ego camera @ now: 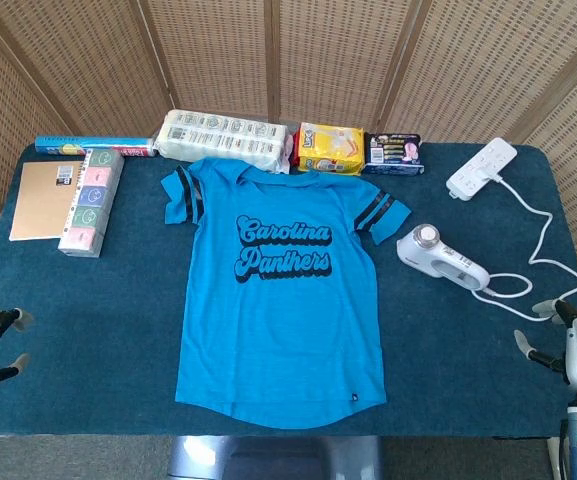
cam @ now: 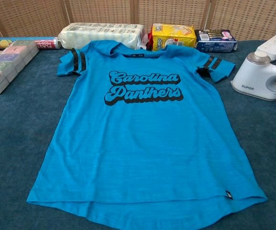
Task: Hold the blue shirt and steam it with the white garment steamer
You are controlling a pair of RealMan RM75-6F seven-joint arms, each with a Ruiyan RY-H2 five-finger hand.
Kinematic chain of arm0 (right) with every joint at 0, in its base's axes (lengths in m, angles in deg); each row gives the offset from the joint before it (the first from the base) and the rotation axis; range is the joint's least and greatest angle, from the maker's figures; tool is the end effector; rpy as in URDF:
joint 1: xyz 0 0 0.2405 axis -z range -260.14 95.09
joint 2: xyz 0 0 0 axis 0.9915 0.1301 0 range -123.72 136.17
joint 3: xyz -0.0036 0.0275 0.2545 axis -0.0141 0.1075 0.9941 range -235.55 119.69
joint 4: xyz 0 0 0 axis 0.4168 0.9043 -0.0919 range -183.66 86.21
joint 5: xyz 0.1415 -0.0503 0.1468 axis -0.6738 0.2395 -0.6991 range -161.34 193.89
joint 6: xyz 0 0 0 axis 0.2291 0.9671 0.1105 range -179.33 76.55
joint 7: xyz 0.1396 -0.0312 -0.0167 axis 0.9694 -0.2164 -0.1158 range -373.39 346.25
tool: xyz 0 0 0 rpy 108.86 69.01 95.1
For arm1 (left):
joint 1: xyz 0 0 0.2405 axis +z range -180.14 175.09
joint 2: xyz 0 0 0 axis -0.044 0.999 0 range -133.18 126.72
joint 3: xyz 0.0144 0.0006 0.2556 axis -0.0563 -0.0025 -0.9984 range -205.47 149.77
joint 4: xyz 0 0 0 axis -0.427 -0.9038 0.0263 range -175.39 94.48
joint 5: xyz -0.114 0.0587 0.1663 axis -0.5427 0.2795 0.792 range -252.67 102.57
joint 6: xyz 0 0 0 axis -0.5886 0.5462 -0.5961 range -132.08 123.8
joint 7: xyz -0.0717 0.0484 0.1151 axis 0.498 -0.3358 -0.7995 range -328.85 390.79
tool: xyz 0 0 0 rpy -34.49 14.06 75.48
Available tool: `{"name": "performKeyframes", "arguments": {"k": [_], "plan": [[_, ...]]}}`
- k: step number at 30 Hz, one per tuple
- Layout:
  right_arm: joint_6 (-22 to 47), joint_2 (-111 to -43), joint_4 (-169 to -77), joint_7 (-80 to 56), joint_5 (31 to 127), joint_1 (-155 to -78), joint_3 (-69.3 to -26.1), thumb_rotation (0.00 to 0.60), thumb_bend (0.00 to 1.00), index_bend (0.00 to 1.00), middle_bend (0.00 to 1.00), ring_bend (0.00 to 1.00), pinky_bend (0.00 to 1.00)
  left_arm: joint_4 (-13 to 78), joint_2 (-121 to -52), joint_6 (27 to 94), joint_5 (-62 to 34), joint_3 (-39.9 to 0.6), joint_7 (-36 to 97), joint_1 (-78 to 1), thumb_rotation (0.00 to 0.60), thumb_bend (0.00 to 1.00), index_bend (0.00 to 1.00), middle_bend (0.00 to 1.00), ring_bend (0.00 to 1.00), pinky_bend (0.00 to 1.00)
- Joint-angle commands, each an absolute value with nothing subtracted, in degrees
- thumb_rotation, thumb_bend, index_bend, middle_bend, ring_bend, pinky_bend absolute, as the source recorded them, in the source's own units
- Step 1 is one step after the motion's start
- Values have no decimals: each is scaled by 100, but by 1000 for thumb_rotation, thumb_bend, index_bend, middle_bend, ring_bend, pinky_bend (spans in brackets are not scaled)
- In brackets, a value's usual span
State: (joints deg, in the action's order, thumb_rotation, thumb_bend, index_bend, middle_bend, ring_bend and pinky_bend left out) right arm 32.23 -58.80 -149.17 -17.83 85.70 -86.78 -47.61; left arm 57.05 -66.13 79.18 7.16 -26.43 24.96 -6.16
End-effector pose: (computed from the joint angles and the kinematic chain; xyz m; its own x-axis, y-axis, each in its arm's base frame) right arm -0.3119 -0.1970 0.1676 0.2771 0.0685 0.9584 -0.9345 0.2511 0.2522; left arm -0.3105 0.1673 0.1532 0.4213 0.0776 0.9036 0.9023 0.0651 -0.4262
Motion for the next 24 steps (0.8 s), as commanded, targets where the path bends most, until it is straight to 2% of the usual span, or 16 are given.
{"name": "performKeyframes", "arguments": {"k": [1, 12, 24], "plan": [[3218, -5879, -14923, -1788, 8564, -8679, -4757, 477, 319, 407, 440, 434, 371, 5694, -6623, 7899, 713, -2645, 2492, -624, 600, 195, 386, 466, 331, 334], [3256, -5876, -14906, -1686, 8645, -8642, -4770, 478, 318, 408, 440, 434, 371, 5797, -6531, 7901, 842, -2651, 2461, -669, 600, 195, 387, 466, 331, 334], [3310, -5860, -14942, -1644, 8708, -8601, -4780, 477, 318, 408, 440, 434, 372, 6017, -6600, 7476, 1251, -2818, 2304, -955, 600, 195, 387, 466, 331, 333]]}}
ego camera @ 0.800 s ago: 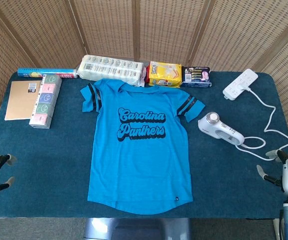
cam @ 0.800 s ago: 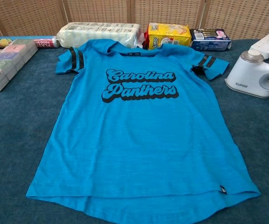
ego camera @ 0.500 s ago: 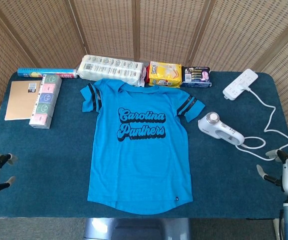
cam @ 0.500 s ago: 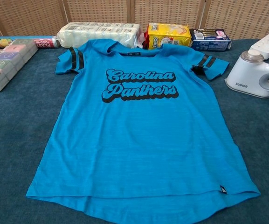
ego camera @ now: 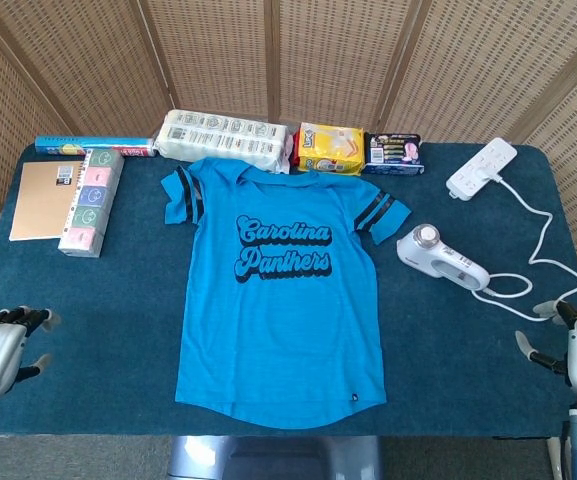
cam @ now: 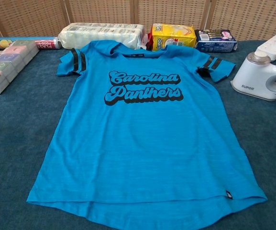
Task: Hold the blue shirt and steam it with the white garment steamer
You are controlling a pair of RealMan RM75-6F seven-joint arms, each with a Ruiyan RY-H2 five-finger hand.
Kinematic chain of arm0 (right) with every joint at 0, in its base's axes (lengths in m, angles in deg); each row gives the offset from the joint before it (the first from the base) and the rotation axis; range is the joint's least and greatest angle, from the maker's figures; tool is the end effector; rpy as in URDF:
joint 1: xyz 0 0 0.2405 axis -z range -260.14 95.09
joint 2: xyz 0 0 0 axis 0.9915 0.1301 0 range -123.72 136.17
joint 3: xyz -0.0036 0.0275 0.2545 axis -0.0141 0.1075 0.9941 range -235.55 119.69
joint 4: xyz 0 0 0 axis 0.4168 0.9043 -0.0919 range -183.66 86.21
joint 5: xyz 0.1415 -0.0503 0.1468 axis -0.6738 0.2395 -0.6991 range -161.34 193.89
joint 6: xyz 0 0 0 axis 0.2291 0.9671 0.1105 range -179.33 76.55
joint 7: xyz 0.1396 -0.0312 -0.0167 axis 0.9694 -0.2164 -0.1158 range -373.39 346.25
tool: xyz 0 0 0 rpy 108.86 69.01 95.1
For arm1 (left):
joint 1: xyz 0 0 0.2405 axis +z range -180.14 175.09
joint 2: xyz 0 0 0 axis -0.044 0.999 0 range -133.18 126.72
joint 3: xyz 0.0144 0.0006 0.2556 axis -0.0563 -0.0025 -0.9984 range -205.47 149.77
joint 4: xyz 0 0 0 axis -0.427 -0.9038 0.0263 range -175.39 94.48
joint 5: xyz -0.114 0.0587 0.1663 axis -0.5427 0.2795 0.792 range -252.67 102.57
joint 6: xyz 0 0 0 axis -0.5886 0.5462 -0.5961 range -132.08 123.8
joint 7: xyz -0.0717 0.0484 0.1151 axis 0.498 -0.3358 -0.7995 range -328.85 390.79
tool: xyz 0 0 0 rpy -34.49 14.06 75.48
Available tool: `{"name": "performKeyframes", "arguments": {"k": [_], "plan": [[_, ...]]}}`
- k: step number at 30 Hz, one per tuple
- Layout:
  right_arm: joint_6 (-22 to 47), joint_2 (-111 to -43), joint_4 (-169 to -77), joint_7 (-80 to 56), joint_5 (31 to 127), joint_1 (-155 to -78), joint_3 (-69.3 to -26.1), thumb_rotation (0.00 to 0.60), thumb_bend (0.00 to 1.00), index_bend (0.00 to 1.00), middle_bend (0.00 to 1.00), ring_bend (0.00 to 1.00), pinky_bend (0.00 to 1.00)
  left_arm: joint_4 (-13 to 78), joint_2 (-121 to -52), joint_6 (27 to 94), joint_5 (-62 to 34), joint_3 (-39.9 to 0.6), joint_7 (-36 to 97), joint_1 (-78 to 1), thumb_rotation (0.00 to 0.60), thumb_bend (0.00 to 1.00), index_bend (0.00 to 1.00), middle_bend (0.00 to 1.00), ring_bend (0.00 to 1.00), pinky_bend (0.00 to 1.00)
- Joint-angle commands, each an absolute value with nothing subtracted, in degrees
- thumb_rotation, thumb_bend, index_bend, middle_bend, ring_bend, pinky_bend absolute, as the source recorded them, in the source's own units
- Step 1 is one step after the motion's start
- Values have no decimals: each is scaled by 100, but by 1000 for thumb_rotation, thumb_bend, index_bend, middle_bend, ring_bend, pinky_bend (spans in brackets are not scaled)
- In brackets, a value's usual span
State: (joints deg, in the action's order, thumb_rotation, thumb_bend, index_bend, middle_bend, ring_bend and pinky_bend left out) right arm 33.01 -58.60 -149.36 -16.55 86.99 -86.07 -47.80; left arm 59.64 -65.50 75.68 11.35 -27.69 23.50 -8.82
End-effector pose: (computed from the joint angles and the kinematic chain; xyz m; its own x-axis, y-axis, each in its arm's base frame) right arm -0.3107 -0.1930 0.1692 0.2630 0.0813 0.9614 -0.9412 0.2405 0.2372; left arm -0.2887 0.1748 0.1383 0.4263 0.1343 0.8945 0.9046 -0.0603 -0.4220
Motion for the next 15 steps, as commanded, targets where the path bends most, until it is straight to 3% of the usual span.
{"name": "performKeyframes", "arguments": {"k": [1, 15], "plan": [[3313, -5865, -14948, -1633, 8719, -8598, -4784, 478, 319, 408, 440, 434, 371, 6053, -6648, 7379, 1356, -2864, 2258, -1018, 600, 195, 387, 466, 331, 332], [3398, -5858, -15018, -1594, 8836, -8549, -4810, 477, 318, 408, 440, 435, 371, 6523, -7399, 6230, 1838, -3037, 986, -1761, 600, 190, 342, 361, 258, 295]]}}
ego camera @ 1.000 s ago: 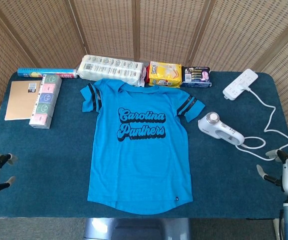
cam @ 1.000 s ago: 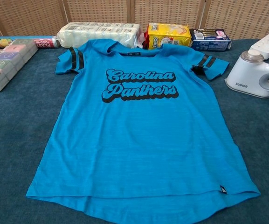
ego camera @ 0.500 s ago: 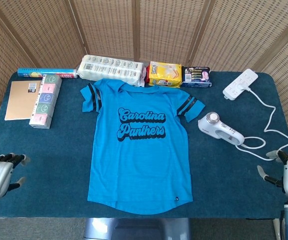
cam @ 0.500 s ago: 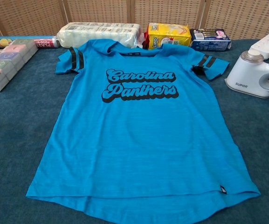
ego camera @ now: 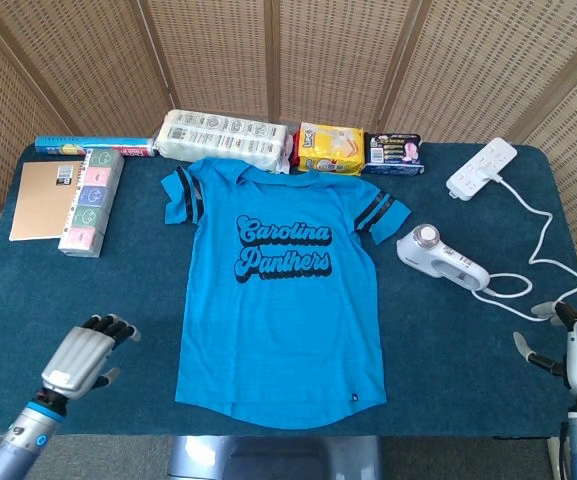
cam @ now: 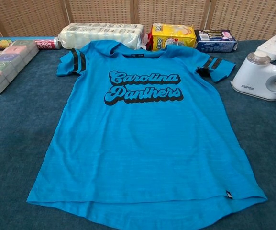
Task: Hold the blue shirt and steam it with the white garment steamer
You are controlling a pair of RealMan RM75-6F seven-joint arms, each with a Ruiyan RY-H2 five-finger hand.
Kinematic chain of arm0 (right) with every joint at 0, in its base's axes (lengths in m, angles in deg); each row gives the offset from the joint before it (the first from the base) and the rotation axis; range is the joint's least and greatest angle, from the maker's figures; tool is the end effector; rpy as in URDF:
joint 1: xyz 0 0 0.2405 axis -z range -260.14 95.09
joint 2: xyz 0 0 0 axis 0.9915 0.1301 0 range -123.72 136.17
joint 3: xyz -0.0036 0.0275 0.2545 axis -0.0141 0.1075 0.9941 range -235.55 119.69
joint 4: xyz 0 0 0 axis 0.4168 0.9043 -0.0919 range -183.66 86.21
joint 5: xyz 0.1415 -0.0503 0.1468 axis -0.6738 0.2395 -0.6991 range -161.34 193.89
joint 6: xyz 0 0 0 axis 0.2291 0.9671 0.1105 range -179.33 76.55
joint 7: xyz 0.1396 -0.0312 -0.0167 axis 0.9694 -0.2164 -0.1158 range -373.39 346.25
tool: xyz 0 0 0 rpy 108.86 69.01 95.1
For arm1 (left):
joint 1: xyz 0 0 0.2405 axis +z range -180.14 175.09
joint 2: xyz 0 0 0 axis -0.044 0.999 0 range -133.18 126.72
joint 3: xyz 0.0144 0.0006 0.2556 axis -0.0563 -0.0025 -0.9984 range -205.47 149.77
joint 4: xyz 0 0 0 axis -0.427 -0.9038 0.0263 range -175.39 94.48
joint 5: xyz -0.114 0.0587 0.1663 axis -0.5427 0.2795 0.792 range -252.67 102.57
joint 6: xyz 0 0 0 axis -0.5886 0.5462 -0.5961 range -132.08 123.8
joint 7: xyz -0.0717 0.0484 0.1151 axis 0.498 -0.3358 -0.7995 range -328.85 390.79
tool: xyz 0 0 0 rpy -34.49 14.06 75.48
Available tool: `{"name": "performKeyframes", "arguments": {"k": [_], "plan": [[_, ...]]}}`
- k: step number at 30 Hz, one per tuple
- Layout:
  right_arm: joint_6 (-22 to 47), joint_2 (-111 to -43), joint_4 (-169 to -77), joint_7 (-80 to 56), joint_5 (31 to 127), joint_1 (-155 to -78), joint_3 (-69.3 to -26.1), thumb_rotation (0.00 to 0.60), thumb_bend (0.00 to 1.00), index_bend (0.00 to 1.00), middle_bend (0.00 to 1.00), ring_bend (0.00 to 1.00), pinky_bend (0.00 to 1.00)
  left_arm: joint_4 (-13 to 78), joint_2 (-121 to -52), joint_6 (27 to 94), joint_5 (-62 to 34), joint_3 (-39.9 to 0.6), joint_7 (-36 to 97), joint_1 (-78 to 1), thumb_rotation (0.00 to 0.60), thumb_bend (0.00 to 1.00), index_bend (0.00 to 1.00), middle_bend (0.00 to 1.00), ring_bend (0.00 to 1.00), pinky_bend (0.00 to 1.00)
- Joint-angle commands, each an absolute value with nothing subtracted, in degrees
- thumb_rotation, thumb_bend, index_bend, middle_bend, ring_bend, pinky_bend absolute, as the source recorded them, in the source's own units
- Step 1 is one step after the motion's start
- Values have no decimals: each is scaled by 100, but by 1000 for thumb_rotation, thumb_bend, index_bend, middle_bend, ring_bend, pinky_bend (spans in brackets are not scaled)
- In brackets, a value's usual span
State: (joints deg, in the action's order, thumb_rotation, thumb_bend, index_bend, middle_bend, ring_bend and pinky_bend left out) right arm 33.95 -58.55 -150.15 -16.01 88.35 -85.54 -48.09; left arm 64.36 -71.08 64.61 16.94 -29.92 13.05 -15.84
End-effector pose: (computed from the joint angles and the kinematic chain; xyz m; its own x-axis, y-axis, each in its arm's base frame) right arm -0.3064 -0.1896 0.1690 0.2486 0.0915 0.9643 -0.9485 0.2250 0.2232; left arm -0.2317 0.1832 0.0721 0.4985 0.2598 0.8270 0.8468 -0.3500 -0.4005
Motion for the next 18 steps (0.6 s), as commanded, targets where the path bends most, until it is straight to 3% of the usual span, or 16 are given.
{"name": "performKeyframes", "arguments": {"k": [1, 3, 7, 9, 13, 18], "plan": [[3398, -5860, -15018, -1591, 8837, -8547, -4813, 476, 318, 408, 440, 434, 371, 6519, -7470, 6183, 1857, -3046, 913, -1790, 600, 190, 328, 349, 248, 287], [3399, -5864, -15013, -1588, 8841, -8541, -4818, 479, 319, 408, 440, 434, 371, 6512, -7629, 6111, 1866, -3058, 757, -1834, 600, 186, 279, 312, 215, 264], [3411, -5863, -15003, -1565, 8844, -8528, -4816, 479, 318, 408, 440, 435, 371, 6479, -7889, 6058, 1814, -3079, 363, -1850, 600, 169, 67, 141, 76, 177], [3418, -5863, -14995, -1553, 8844, -8523, -4811, 476, 319, 408, 440, 435, 371, 6452, -7995, 6070, 1820, -3096, 200, -1842, 600, 163, 24, 104, 41, 154], [3408, -5871, -14977, -1521, 8849, -8518, -4814, 479, 318, 408, 440, 435, 371, 6394, -8239, 6108, 1836, -3180, 33, -1798, 600, 154, 0, 35, 0, 105], [3396, -5882, -14959, -1492, 8871, -8518, -4821, 476, 319, 409, 440, 435, 371, 6296, -8444, 6109, 1858, -3291, -41, -1769, 600, 143, 0, 20, 0, 92]]}}
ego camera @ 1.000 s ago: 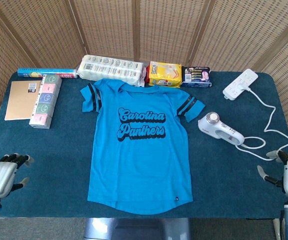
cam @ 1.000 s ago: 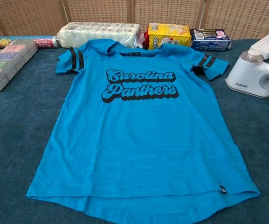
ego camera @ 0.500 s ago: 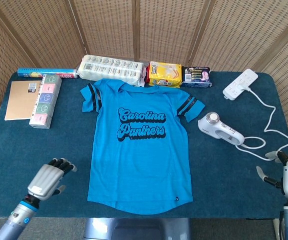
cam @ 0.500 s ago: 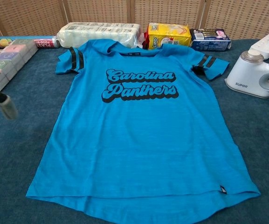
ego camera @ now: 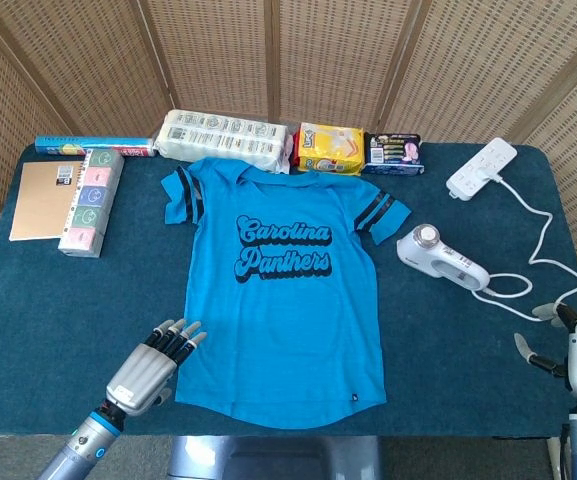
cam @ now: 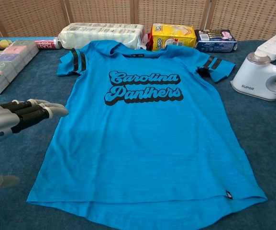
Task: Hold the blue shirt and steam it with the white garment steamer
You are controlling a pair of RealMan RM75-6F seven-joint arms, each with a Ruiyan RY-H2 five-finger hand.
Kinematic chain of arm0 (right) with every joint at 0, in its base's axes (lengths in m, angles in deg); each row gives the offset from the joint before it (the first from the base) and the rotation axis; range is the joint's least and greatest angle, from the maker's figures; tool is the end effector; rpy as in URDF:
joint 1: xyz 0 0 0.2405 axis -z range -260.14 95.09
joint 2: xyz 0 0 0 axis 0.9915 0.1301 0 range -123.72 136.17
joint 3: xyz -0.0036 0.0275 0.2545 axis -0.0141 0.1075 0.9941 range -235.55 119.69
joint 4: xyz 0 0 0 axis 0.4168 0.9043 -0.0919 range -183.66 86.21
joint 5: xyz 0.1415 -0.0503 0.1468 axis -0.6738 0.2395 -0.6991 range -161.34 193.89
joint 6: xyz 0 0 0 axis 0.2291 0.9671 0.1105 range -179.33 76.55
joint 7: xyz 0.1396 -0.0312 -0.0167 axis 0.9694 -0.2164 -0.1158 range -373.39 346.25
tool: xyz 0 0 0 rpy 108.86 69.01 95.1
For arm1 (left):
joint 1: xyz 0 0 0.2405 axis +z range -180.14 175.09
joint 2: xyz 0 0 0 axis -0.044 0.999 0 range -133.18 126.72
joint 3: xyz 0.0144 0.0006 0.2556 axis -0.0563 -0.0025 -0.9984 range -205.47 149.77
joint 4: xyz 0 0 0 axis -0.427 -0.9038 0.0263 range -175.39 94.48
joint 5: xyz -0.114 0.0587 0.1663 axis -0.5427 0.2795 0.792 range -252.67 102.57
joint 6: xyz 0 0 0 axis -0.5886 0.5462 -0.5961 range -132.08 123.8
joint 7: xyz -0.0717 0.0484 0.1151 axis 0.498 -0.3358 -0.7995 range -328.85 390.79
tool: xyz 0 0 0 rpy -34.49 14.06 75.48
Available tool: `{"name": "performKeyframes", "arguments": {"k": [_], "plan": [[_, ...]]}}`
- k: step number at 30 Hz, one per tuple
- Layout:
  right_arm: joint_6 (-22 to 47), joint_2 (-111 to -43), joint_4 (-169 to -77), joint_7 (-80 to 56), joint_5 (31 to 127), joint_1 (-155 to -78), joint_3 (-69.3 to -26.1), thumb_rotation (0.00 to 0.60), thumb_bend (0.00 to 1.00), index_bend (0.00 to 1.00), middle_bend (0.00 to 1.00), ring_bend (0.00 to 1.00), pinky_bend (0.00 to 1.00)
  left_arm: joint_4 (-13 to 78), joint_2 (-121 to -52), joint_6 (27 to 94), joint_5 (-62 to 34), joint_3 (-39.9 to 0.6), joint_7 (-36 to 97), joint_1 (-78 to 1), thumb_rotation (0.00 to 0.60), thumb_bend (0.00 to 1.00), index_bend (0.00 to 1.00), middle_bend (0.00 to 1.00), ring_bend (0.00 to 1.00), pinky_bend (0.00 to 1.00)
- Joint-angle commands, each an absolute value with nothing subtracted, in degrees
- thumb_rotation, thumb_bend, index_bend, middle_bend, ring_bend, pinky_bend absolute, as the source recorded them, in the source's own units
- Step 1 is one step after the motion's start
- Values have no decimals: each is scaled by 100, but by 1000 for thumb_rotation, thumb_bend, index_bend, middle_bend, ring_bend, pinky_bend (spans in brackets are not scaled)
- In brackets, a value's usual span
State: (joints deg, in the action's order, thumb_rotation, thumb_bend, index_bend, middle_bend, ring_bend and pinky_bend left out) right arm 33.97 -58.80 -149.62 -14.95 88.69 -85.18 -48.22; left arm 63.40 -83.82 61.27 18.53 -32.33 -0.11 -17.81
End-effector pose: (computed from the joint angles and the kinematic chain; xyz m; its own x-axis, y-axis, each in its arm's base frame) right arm -0.3086 -0.1875 0.1680 0.2370 0.0929 0.9671 -0.9510 0.2256 0.2114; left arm -0.1880 0.1654 0.0046 0.5575 0.2536 0.7905 0.7721 -0.5083 -0.3814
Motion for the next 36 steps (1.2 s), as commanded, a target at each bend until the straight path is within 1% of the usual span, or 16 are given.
{"name": "performKeyframes", "arguments": {"k": [1, 15, 29, 36], "plan": [[3397, -5883, -14955, -1487, 8872, -8517, -4819, 477, 319, 409, 440, 435, 371, 6275, -8474, 6073, 1852, -3328, -55, -1773, 600, 143, 0, 18, 0, 92], [3393, -5891, -14896, -1417, 8833, -8477, -4818, 480, 318, 408, 440, 435, 372, 5916, -8952, 5992, 1849, -3507, -240, -1762, 600, 142, 0, 18, 0, 92], [3410, -5876, -14787, -1249, 8733, -8378, -4804, 476, 318, 408, 440, 436, 373, 5618, -9414, 5874, 1650, -3399, -566, -1865, 600, 143, 0, 20, 0, 93], [3422, -5856, -14736, -1143, 8735, -8331, -4802, 476, 319, 408, 440, 435, 373, 5545, -9539, 5828, 1531, -3362, -641, -1929, 600, 145, 0, 20, 0, 92]]}}
